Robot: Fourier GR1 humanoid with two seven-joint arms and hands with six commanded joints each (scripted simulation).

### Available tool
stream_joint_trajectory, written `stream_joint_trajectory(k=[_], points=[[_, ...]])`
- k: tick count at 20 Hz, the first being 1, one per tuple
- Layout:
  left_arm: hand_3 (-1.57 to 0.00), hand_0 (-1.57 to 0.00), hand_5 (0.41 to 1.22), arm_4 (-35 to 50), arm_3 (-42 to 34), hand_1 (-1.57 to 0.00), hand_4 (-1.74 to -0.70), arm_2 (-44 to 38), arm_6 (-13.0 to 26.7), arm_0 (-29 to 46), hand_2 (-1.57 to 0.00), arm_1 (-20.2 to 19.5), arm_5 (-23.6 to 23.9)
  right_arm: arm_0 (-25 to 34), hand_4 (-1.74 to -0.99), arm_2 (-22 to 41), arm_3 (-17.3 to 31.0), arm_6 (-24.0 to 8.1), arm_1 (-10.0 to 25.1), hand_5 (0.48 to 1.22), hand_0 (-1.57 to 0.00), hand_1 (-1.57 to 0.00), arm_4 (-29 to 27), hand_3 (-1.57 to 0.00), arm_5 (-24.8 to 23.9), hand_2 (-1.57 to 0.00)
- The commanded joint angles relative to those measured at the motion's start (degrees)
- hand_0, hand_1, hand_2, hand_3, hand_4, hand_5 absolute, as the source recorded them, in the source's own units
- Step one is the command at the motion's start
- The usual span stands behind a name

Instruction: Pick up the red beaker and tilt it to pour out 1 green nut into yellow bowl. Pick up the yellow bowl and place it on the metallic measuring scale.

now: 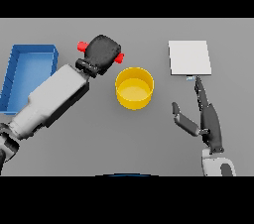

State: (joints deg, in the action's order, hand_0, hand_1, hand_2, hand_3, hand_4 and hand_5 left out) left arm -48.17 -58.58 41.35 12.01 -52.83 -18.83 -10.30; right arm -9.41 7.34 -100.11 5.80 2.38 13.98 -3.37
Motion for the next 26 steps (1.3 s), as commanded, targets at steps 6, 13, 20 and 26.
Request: stream_joint_trajectory(k=[6, 13, 20, 26], points=[[-1.47, -1.57, 1.219, -5.9, 3.5, -1.57, -1.73, 9.9, -5.8, -5.9, -1.57, 0.5, -4.4, 0.8, -1.291, -0.8, 1.3, -0.6, -1.0, 0.648, 0.0, 0.0, -2.0, 0.0, 0.2, 0.0], [-1.55, -1.57, 1.221, -11.8, 6.5, -1.57, -1.74, 19.0, -8.0, -12.1, -1.57, 0.6, -8.0, 0.4, -1.286, -0.3, 1.4, -0.9, -1.8, 0.618, 0.0, 0.0, -0.2, 0.0, -1.4, 0.0], [-1.57, -1.57, 1.221, -15.1, 10.7, -1.57, -1.74, 26.0, -11.1, -18.2, -1.57, 2.4, -9.9, 1.6, -1.236, -0.3, 1.9, -2.2, -1.3, 0.582, 0.0, 0.0, 2.2, 0.0, -2.9, 0.0], [-1.57, -1.57, 1.221, -17.6, 12.2, -1.57, -1.73, 32.0, -14.8, -22.5, -1.57, 2.9, -8.9, 0.7, -1.21, 0.0, 2.0, 0.0, -1.1, 0.592, 0.0, 0.0, 2.4, 0.0, -2.8, 0.0]])
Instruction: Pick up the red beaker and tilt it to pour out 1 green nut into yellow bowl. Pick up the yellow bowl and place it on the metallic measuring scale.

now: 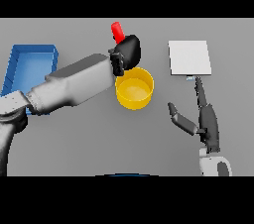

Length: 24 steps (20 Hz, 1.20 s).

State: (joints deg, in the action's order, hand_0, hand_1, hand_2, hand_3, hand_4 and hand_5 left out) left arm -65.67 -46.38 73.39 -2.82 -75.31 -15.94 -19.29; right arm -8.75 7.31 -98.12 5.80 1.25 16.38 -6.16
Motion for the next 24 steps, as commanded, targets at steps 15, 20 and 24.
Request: stream_joint_trajectory(k=[15, 20, 24], points=[[-1.4, -1.57, 1.221, 14.4, 15.3, -1.57, -1.72, -14.2, 0.9, -17.8, -1.53, -7.9, 4.5, 1.5, -1.193, -0.3, 0.1, -0.1, -0.6, 0.597, 0.0, 0.0, -2.6, 0.0, 1.3, 0.0], [-1.37, -1.57, 1.221, 31.6, 23.5, -1.57, -1.73, -29.4, 8.7, -13.9, -1.56, -13.9, 9.2, 1.1, -1.224, -0.1, 0.3, 0.9, -0.3, 0.592, 0.0, 0.0, -3.2, 0.0, 2.2, 0.0], [-1.43, -1.57, 1.221, 44.0, 21.5, -1.57, -1.74, -37.0, 9.0, -5.8, -1.57, -19.7, 15.5, 1.8, -1.222, -0.6, 1.5, 2.1, 0.4, 0.586, 0.0, 0.0, -3.1, 0.0, 2.1, 0.0]])
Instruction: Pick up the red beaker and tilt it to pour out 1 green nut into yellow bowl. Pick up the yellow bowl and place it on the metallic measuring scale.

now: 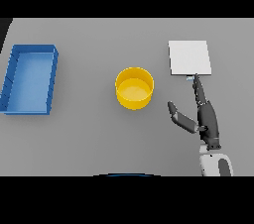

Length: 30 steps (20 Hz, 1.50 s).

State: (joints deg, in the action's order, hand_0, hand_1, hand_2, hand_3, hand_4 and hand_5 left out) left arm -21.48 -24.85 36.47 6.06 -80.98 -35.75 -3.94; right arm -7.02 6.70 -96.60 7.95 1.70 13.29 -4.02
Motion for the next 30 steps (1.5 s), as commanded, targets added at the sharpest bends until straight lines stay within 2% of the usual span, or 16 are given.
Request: stream_joint_trajectory(k=[1, 4, 6, 10, 11, 13, 16, 19, 22, 24, 25, 26, 27, 28, 30], points=[[-1.43, -1.57, 1.221, 2.8, -2.0, -1.57, -1.74, -1.7, 1.2, 2.4, -1.57, -1.8, 1.4, -0.1, -1.226, -0.1, -0.2, 0.1, 0.4, 0.587, 0.0, 0.0, -0.3, 0.0, 0.5, 0.0], [-1.43, -1.57, 1.221, 10.1, -7.8, -1.57, -1.74, -5.3, 7.7, 11.0, -1.57, -5.7, 8.3, 0.2, -1.217, 0.0, 0.5, 0.7, 1.0, 0.599, 0.0, 0.0, -0.2, 0.0, 1.0, 0.0], [-1.45, -1.57, 1.221, 14.4, -14.6, -1.57, -1.74, -6.6, 11.9, 17.6, -1.57, -7.9, 12.7, 1.0, -1.212, 0.2, 1.1, -0.5, 1.1, 0.61, 0.0, 0.0, 0.7, 0.0, 0.6, 0.0], [-1.45, -1.57, 1.221, 20.5, -27.2, -1.57, -1.74, -7.3, 21.8, 30.1, -1.57, -10.8, 21.0, 0.9, -1.21, 0.6, 0.7, -0.1, 2.1, 0.649, 0.0, 0.0, 1.5, 0.0, 1.0, 0.0], [-1.45, -1.57, 1.221, 21.3, -30.4, -1.57, -1.74, -7.1, 23.0, 33.2, -1.57, -12.0, 22.9, -0.1, -1.206, 0.9, 0.6, 0.6, 2.0, 0.653, 0.0, 0.0, 1.7, 0.0, 1.1, 0.0], [-1.45, -1.57, 1.221, 23.1, -35.6, -1.57, -1.74, -6.8, 24.6, 38.1, -1.57, -13.2, 26.2, 0.6, -1.21, 1.0, 0.5, -0.8, 1.9, 0.66, 0.0, 0.0, 1.9, 0.0, 1.2, 0.0], [-1.45, -1.57, 1.221, 25.3, -40.0, -1.57, -1.74, -5.7, 26.6, 44.3, -1.57, -13.5, 30.0, 1.0, -1.218, 1.3, 0.4, -0.8, 1.3, 0.664, 0.0, 0.0, 2.1, 0.0, 0.7, 0.0], [-1.51, -1.57, 1.221, 26.6, -41.3, -1.57, -1.74, -5.0, 27.0, 46.6, -1.57, -13.3, 32.5, 1.2, -1.217, 0.4, 0.4, -0.5, 2.3, 0.666, 0.0, 0.0, 1.4, 0.0, 1.1, 0.0], [-1.54, -1.57, 1.117, 27.4, -42.2, -1.57, -1.74, -3.3, 28.3, 48.1, -1.57, -13.7, 34.1, 0.6, -1.207, 1.1, 0.6, -0.2, 2.2, 0.665, 0.0, 0.0, 2.3, 0.0, 1.0, 0.0], [-1.55, -1.57, 0.967, 27.4, -42.4, -1.57, -1.74, -1.8, 28.8, 48.8, -1.57, -14.4, 34.5, -0.7, -1.205, 1.3, 0.2, 0.9, 2.0, 0.664, 0.0, 0.0, 2.3, 0.0, 0.9, 0.0], [-1.55, -1.57, 0.908, 27.7, -42.9, -1.57, -1.67, -0.9, 28.8, 49.0, -1.57, -15.0, 33.8, -0.4, -1.202, 1.4, 0.4, 1.1, 1.8, 0.667, 0.0, 0.0, 2.5, 0.0, 0.7, 0.0], [-1.5, -1.57, 0.865, 28.7, -43.1, -1.57, -1.53, -0.2, 28.9, 48.7, -1.57, -15.5, 32.0, -0.3, -1.197, 1.1, 0.8, 0.6, 2.1, 0.664, 0.0, 0.0, 2.4, 0.0, 0.8, 0.0], [-1.36, -1.56, 0.83, 29.4, -44.4, -1.45, -1.37, 0.5, 28.8, 49.2, -1.43, -15.8, 30.0, -0.2, -1.192, 0.9, 0.6, 0.2, 2.0, 0.663, 0.0, 0.0, 1.9, 0.0, 0.9, 0.0], [-1.13, -1.46, 0.803, 31.3, -44.9, -1.18, -1.23, 0.2, 28.1, 49.1, -1.19, -16.3, 26.9, -0.1, -1.188, 0.9, 0.4, 0.2, 1.8, 0.663, 0.0, 0.0, 1.5, 0.0, 1.0, 0.0], [-0.72, -0.93, 0.758, 33.7, -46.2, -0.76, -1.03, 0.3, 28.1, 49.9, -0.77, -18.0, 22.1, 0.3, -1.185, 1.0, 0.8, 0.5, 1.8, 0.665, 0.0, 0.0, 2.1, 0.0, 0.7, 0.0]])
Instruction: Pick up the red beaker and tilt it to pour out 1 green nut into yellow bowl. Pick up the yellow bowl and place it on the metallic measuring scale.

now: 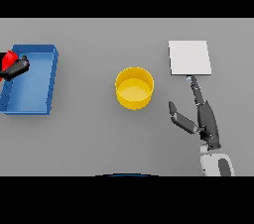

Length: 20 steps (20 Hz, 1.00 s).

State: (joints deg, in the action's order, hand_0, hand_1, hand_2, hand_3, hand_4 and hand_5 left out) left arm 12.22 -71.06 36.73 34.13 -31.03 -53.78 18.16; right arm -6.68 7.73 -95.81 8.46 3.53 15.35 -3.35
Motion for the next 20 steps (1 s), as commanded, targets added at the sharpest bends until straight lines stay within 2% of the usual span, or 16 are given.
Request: stream_joint_trajectory(k=[1, 4, 8, 13, 15, 17, 20], points=[[-0.58, -0.75, 0.74, 0.6, 0.0, -0.6, -0.97, -0.1, -0.1, -0.4, -0.61, -0.4, -1.8, -0.5, -1.181, 0.3, -0.9, 0.0, 0.1, 0.665, 0.0, 0.0, 0.5, 0.0, -0.2, 0.0], [-0.3, -0.38, 0.698, 2.0, -1.4, -0.31, -0.85, -0.1, -0.4, -0.1, -0.31, -1.1, -4.0, -1.5, -1.187, 0.5, -1.0, -0.1, -0.3, 0.667, 0.0, 0.0, 0.2, 0.0, 0.0, 0.0], [-0.12, -0.16, 0.678, 2.1, 0.4, -0.13, -0.8, -0.6, -2.2, -0.9, -0.13, 0.1, -3.9, -1.9, -1.187, 1.2, -2.0, -1.1, -0.5, 0.663, 0.0, 0.0, 1.1, 0.0, -0.1, 0.0], [-0.04, -0.05, 0.671, 2.7, 0.2, -0.04, -0.79, -2.2, -4.9, -1.1, -0.04, 0.4, -1.9, -1.0, -1.198, 2.4, -1.9, -3.9, 0.8, 0.662, 0.0, 0.0, 5.4, 0.0, -1.0, 0.0], [-0.02, -0.03, 0.679, 2.8, 0.1, -0.03, -0.78, -2.5, -5.9, -0.5, -0.03, 0.3, -1.3, 0.8, -1.162, 3.1, -1.9, -2.0, 2.1, 0.694, 0.0, 0.0, 4.7, 0.0, 1.7, 0.0], [-0.02, -0.02, 0.693, 2.8, 0.9, -0.02, -0.78, -2.0, -5.6, -1.0, -0.02, 1.2, -1.8, 4.0, -1.202, 4.4, -1.3, -2.3, 4.4, 0.709, 0.0, 0.0, 7.0, 0.0, 3.6, 0.0], [-0.01, -0.01, 0.707, 2.8, 0.7, -0.01, -0.79, -1.8, -5.9, -0.7, -0.01, 1.6, -1.5, 9.0, -1.255, 6.1, -0.3, -5.2, 8.6, 0.7, 0.0, 0.0, 9.5, 0.0, 8.1, 0.0]])
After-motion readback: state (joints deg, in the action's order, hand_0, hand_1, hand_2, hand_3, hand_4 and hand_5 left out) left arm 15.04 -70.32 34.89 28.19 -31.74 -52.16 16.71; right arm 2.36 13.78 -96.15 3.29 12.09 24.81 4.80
